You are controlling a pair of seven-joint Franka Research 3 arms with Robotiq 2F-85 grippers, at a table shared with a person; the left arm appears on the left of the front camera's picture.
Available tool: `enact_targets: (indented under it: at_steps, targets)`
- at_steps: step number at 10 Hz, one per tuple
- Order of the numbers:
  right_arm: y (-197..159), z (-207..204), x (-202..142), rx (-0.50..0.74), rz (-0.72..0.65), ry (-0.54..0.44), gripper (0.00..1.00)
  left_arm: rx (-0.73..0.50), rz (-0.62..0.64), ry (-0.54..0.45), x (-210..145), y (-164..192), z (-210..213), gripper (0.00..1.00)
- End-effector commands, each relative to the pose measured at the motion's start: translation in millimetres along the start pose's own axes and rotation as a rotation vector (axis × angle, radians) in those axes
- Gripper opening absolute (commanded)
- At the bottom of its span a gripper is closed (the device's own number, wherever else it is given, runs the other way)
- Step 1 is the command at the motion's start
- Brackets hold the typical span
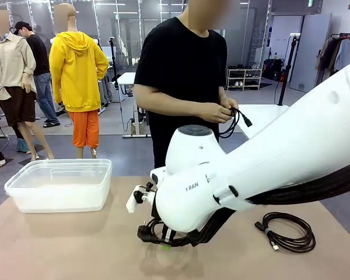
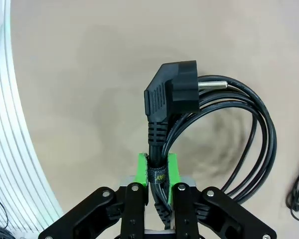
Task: Organize and store the cables.
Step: Place the Power Cable into the Organizing box.
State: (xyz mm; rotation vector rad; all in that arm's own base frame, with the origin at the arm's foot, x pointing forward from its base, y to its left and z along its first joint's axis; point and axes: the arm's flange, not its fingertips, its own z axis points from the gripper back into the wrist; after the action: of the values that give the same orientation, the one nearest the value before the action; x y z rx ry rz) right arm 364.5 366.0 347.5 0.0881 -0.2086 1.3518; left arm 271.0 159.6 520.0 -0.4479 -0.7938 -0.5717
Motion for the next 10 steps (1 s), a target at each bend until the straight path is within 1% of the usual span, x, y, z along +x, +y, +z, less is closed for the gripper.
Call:
enact_targets:
  at_steps: [1, 4, 5, 6, 7, 8, 9, 10]
  targets:
    - [4, -8, 6, -0.02, -0.015, 0.012, 0.0, -0.016, -0.013, -0.011, -1, 0, 1, 1.0]
    - [8, -23, 4, 0.015, -0.027, 0.031, 0.0, -0.016, -0.013, -0.011, -1, 0, 1, 1.0]
    - [9, -24, 1, 0.019, -0.041, 0.049, 0.52, -0.016, -0.013, -0.011, -1, 0, 1, 1.0]
    - [11, -21, 0, 0.01, -0.045, 0.045, 0.54, -0.016, -0.013, -0.011, -1, 0, 1, 1.0]
    - [10, -14, -3, 0.005, -0.049, 0.039, 0.87, -0.016, -0.013, -0.011, -1, 0, 1, 1.0]
    - [9, -7, -8, 0.004, -0.062, 0.03, 0.89, -0.016, -0.013, -0.011, -1, 0, 1, 1.0]
    - [6, 3, -17, 0.005, -0.077, 0.008, 1.0, -0.016, -0.013, -0.011, -1, 0, 1, 1.0]
    - [2, 15, -29, 0.004, -0.099, -0.018, 1.0, -0.016, -0.013, -0.011, -1, 0, 1, 1.0]
